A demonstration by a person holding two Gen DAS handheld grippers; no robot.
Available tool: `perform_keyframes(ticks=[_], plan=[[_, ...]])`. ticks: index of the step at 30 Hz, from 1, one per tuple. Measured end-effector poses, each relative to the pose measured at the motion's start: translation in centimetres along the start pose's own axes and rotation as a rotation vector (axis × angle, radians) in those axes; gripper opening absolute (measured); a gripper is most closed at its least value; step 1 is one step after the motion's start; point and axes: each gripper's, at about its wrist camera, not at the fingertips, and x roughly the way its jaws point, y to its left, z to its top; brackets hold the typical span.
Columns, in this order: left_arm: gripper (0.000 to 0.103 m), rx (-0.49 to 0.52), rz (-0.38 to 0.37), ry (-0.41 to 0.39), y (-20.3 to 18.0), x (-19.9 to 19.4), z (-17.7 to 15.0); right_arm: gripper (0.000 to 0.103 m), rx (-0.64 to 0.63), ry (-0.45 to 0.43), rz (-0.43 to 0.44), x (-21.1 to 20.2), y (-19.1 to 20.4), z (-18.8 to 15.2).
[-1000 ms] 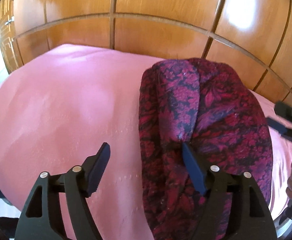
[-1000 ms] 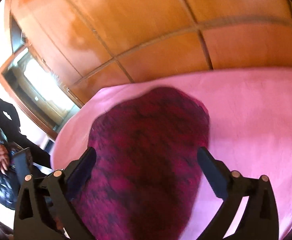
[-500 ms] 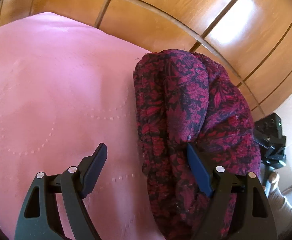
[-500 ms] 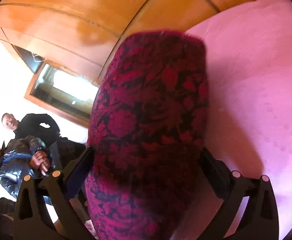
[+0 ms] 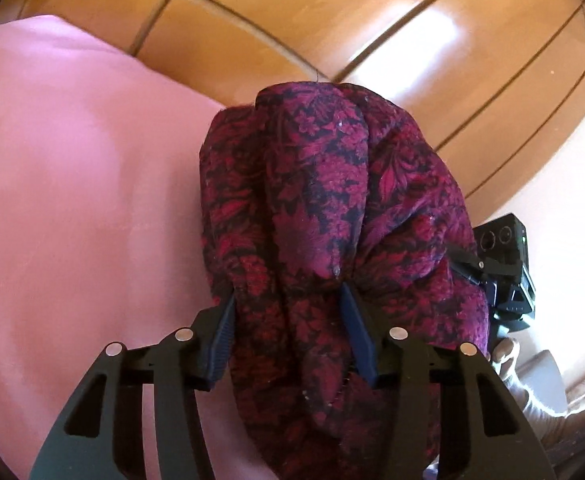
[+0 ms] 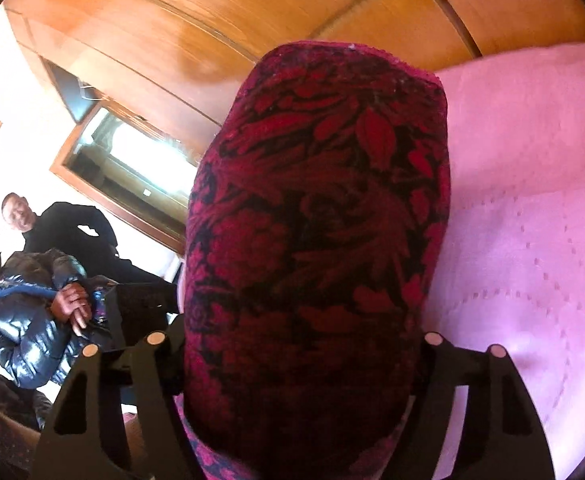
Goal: Fold small clothes
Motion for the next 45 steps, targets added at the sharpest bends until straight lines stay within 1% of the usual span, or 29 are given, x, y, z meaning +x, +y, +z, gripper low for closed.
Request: perform_keyframes(ticks=[2, 3, 5, 7, 10, 11, 13, 14, 15, 17, 18, 20, 22, 23, 24, 26, 27, 28, 29, 30, 32, 33, 35, 37, 38, 39, 41, 43, 45], plan=[[0.049, 0.035, -0.017, 0.01, -1.7, 0.7, 0.1, 0.071, -0.013, -0.032, -0.004, -1.9, 0.6, -0.3], [0.049, 0.054, -0.031, 0.024, -3.0, 1.5, 0.3, 0.071, -0.01, -0.058, -0.014, -3.5, 0.6, -0.5], [0.049, 0.1, -0.066, 0.054, -5.7, 3.9, 0.8, 0.071, -0.003, -0.1, -0.034, -5.9, 0.4, -0.7], [0.049, 0.135, -0.103, 0.083, -8.2, 6.3, 1.4, 0.071, 0.01, -0.17, -0.067, -9.7, -0.4, -0.9], [0.049, 0.203, -0.158, 0.132, -13.1, 11.0, 2.6, 0.07, 0.042, -0.263, -0.12, -14.7, -2.0, -0.9], [0.049, 0.231, -0.181, 0.154, -15.3, 13.0, 3.0, 0.07, 0.057, -0.307, -0.147, -16.9, -2.7, -1.0], [0.049, 0.28, -0.198, 0.185, -18.3, 15.9, 3.5, 0.07, 0.084, -0.369, -0.19, -20.4, -4.1, -1.0], [0.049, 0.296, -0.206, 0.206, -19.7, 17.4, 3.7, 0.07, 0.096, -0.388, -0.205, -21.5, -4.6, -1.0], [0.049, 0.32, -0.207, 0.232, -21.4, 19.2, 3.7, 0.07, 0.123, -0.42, -0.233, -23.4, -5.8, -1.3], [0.049, 0.373, -0.176, 0.266, -24.0, 22.1, 3.4, 0.071, 0.163, -0.451, -0.287, -25.1, -7.5, -1.9], [0.049, 0.399, -0.158, 0.302, -25.3, 24.1, 3.0, 0.071, 0.205, -0.467, -0.325, -26.1, -9.1, -2.4], [0.046, 0.47, -0.009, 0.355, -27.0, 27.7, 1.3, 0.072, 0.257, -0.465, -0.403, -26.8, -11.4, -3.5], [0.045, 0.528, 0.064, 0.39, -27.7, 30.0, -0.6, 0.077, 0.337, -0.444, -0.446, -26.6, -14.6, -5.2], [0.045, 0.524, 0.065, 0.378, -27.9, 30.2, -1.4, 0.082, 0.359, -0.444, -0.471, -26.5, -15.4, -6.0], [0.045, 0.525, 0.064, 0.364, -28.2, 30.2, -1.6, 0.087, 0.371, -0.457, -0.478, -26.6, -15.6, -6.5], [0.045, 0.515, 0.077, 0.338, -28.1, 29.9, -1.4, 0.093, 0.382, -0.479, -0.494, -27.1, -15.2, -7.5], [0.045, 0.517, 0.085, 0.322, -28.2, 29.2, -1.8, 0.093, 0.369, -0.479, -0.539, -27.4, -14.3, -7.6], [0.044, 0.536, 0.102, 0.305, -28.6, 28.5, -2.6, 0.093, 0.337, -0.49, -0.624, -28.0, -12.7, -7.4], [0.043, 0.557, 0.126, 0.285, -28.9, 28.1, -3.0, 0.091, 0.308, -0.512, -0.685, -28.8, -11.8, -7.2], [0.04, 0.562, 0.13, 0.277, -28.7, 27.4, -3.2, 0.083, 0.259, -0.544, -0.753, -29.8, -10.4, -6.8], [0.04, 0.571, 0.144, 0.258, -29.4, 26.8, -3.3, 0.076, 0.203, -0.581, -0.799, -30.1, -7.3, -6.2], [0.04, 0.567, 0.149, 0.254, -29.2, 26.8, -3.3, 0.072, 0.176, -0.583, -0.801, -30.0, -6.0, -5.6], [0.04, 0.561, 0.167, 0.246, -28.5, 27.2, -2.4, 0.068, 0.155, -0.551, -0.783, -29.2, -5.1, -4.4], [0.04, 0.561, 0.199, 0.24, -28.5, 26.7, -2.7, 0.065, 0.139, -0.491, -0.803, -27.7, -5.5, -2.8], [0.04, 0.554, 0.209, 0.242, -28.6, 26.1, -3.2, 0.063, 0.14, -0.438, -0.841, -26.3, -6.2, -1.7], [0.04, 0.543, 0.221, 0.246, -28.5, 26.1, -3.0, 0.065, 0.151, -0.402, -0.871, -24.8, -6.6, -0.9], [0.04, 0.521, 0.242, 0.255, -28.3, 26.8, -2.6, 0.066, 0.161, -0.34, -0.946, -22.7, -8.9, 0.8], [0.04, 0.512, 0.248, 0.27, -28.3, 27.9, -2.2, 0.069, 0.16, -0.303, -0.985, -21.7, -11.4, 1.7], [0.04, 0.52, 0.267, 0.264, -28.6, 28.5, -2.2, 0.074, 0.155, -0.273, -1.023, -20.8, -12.2, 2.3]])
